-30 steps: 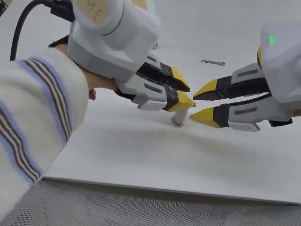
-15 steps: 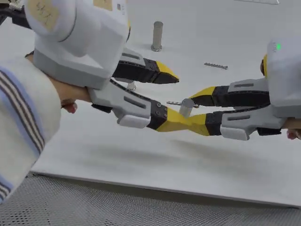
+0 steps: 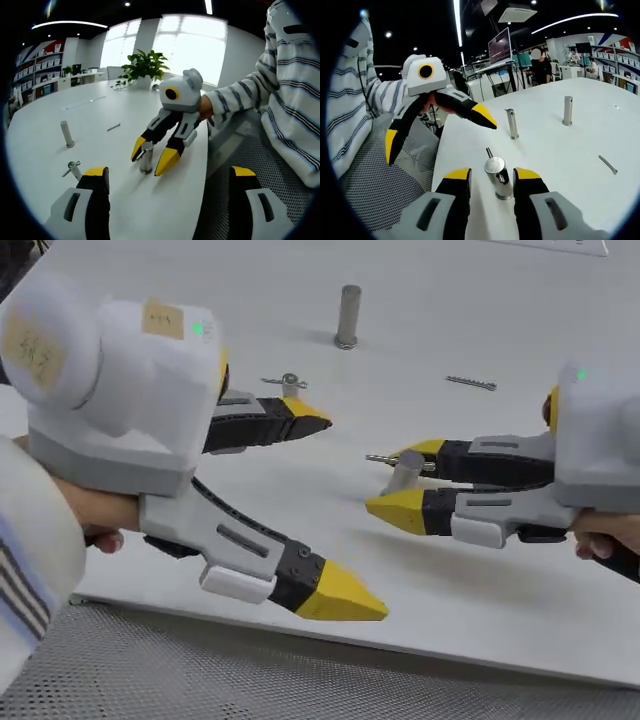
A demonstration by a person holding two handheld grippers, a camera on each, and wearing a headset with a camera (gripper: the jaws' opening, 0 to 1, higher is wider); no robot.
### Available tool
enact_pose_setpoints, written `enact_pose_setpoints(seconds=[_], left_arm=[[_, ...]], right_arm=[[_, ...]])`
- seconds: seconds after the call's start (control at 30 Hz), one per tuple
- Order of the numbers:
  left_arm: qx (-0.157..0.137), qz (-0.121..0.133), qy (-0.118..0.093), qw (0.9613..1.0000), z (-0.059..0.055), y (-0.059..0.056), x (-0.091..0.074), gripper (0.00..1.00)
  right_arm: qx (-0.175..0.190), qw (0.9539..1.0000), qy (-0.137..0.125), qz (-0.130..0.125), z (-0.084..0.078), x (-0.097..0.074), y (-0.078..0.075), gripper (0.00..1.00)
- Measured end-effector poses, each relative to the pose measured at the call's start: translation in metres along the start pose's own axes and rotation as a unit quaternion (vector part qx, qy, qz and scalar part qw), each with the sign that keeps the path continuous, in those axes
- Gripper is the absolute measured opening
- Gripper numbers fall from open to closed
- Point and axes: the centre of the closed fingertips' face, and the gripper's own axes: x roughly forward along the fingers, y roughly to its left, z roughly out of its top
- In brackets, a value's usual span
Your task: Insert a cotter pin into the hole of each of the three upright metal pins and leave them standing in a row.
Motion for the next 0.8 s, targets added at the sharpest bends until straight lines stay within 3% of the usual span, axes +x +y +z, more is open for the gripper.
enact_pose_setpoints(seconds=[0.07,0.2,0.3,0.43,0.8], left_arm=[[0.002,0.022,0.013,0.9997,-0.006,0.006,-0.002,0.99],[0.000,0.015,0.017,0.9997,-0.011,0.002,-0.005,0.99],[0.012,0.028,0.027,0.9992,-0.014,0.006,-0.007,0.99],[0.011,0.025,0.045,0.9986,-0.022,0.006,-0.005,0.99],[0.006,0.021,0.065,0.9976,-0.032,0.001,-0.005,0.99]], right_arm=[[-0.003,1.0000,0.002,0.002,-0.002,0.001,-0.001,0.26],[-0.008,1.0000,0.001,0.003,-0.004,0.002,-0.002,0.22],[-0.015,0.9999,0.004,-0.002,-0.006,0.002,-0.005,0.19],[-0.037,0.9992,0.011,-0.008,-0.007,0.002,-0.007,0.12],[-0.065,0.9978,0.012,-0.004,-0.004,0.001,-0.007,0.09]])
